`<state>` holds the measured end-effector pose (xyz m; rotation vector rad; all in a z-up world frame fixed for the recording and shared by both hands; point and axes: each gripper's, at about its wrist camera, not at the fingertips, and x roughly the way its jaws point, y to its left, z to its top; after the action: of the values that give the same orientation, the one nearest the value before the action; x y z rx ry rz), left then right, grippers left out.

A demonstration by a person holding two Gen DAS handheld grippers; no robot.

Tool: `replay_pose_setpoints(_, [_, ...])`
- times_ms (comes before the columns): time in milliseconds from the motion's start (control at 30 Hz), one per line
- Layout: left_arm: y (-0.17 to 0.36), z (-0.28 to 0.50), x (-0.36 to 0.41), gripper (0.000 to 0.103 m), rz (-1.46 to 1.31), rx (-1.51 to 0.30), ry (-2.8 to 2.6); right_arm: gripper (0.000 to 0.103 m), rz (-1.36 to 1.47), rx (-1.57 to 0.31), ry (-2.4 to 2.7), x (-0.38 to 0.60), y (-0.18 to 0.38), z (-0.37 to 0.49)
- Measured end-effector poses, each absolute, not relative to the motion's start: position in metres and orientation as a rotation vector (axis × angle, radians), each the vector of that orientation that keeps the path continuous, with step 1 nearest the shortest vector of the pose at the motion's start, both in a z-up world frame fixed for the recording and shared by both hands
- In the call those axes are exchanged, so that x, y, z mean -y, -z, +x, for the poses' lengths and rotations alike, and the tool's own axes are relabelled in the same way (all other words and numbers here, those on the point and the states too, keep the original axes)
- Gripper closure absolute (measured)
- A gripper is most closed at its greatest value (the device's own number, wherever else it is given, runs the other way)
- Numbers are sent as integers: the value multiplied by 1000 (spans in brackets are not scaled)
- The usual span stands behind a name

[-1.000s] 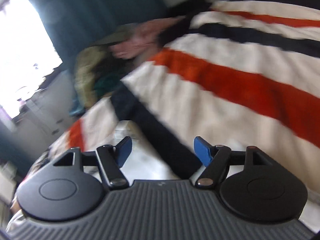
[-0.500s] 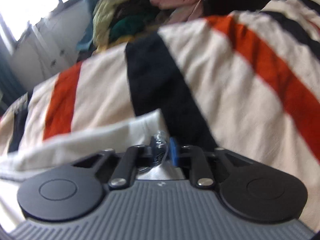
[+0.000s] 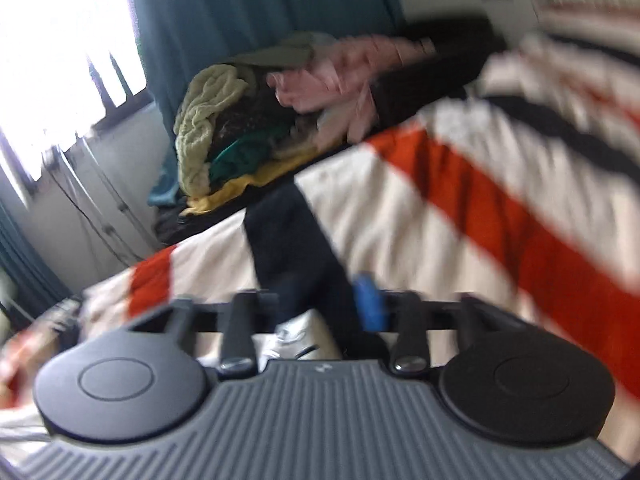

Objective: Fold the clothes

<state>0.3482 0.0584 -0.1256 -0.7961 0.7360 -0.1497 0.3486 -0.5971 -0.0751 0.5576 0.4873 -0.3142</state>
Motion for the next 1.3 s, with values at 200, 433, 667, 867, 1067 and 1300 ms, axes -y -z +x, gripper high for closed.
replay_pose_setpoints(200, [114,324,-55,66,-787,-724,200,37,890,-416,335,586,104,251])
replay_pose_setpoints(433, [141,323,-59,62,-916,-728,166,38,1199,-534,298,569,150,205])
replay_pose_setpoints(667, [140,331,-62,87,-934,-609,132,43,1064,-520,294,559,161,247])
replay_pose_setpoints(867, [138,334,-76,100,-1027,-602,150,91,917,-456,421,558,151,276])
replay_pose_setpoints(1067, [129,333,-86,100,-1146,-575,264,94,835,-416,340,581,77,343])
replay_pose_setpoints(1300, [124,324,-72,100,-994,-597,329,95,548,-174,271,577,0,328])
